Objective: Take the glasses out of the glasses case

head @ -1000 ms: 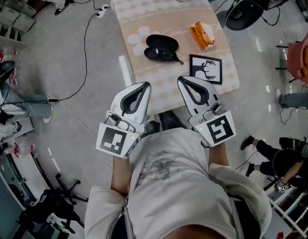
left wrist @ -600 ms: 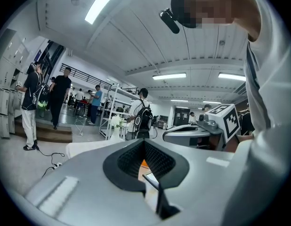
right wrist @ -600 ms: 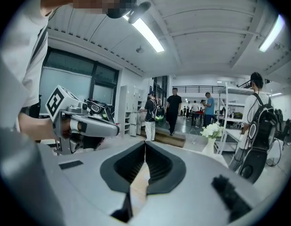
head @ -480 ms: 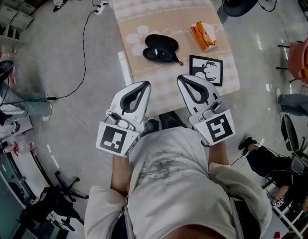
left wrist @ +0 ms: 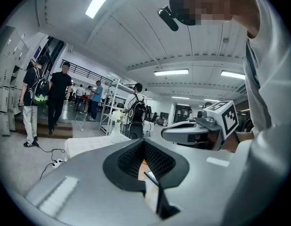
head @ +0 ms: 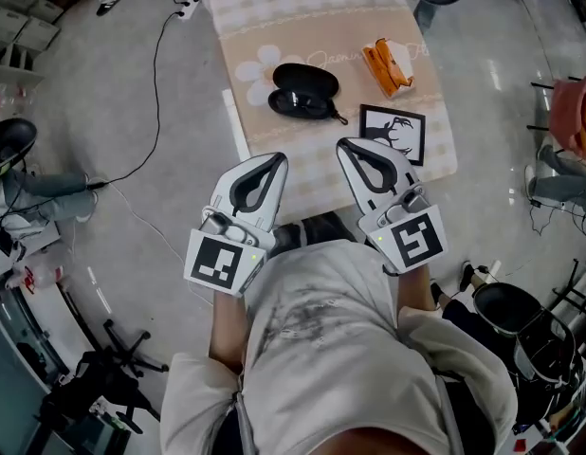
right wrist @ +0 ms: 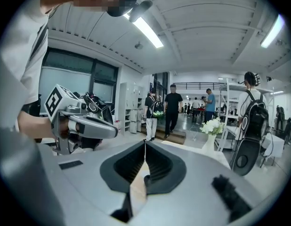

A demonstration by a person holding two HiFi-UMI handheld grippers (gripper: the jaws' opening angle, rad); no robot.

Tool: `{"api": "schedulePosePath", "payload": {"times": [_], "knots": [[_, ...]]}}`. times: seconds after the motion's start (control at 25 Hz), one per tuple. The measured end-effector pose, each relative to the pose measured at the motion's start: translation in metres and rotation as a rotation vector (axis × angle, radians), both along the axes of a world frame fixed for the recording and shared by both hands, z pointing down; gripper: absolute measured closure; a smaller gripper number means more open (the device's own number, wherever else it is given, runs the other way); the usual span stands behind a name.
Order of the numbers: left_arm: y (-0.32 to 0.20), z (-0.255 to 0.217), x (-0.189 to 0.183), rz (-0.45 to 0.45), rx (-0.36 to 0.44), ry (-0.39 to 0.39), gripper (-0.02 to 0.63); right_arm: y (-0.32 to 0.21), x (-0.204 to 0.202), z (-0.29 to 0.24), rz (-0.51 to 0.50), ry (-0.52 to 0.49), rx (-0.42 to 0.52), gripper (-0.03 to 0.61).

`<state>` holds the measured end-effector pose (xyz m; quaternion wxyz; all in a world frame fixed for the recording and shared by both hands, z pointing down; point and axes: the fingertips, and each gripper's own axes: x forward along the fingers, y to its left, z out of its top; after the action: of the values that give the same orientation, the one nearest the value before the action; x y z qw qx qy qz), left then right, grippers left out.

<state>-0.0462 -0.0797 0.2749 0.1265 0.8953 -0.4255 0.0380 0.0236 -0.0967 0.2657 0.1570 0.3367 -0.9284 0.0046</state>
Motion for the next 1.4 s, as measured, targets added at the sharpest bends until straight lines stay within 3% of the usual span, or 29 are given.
{"api": "schedulePosePath", "payload": {"times": [0.36,0.52,0.96,1.4], "knots": [[-0.016,0.016,0.003,0.01,-0.057,-0.015,0.609,-0.02,0.0,0.012,-0.005,0.02,-0.021,0.56],[-0.024,0.02,0.005,0.015,-0.029,-0.02,0.609,-0.026,0.001,0.02,-0.009,0.03,-0.034,0.56],[-0.035,0.043,0.01,0.019,-0.068,-0.045,0.609,-0.042,0.001,0.041,-0.026,0.054,-0.067,0.56],[-0.047,0.063,0.017,0.028,-0.146,-0.042,0.608,-0.061,-0.004,0.064,-0.047,0.09,-0.1,0.56]]}}
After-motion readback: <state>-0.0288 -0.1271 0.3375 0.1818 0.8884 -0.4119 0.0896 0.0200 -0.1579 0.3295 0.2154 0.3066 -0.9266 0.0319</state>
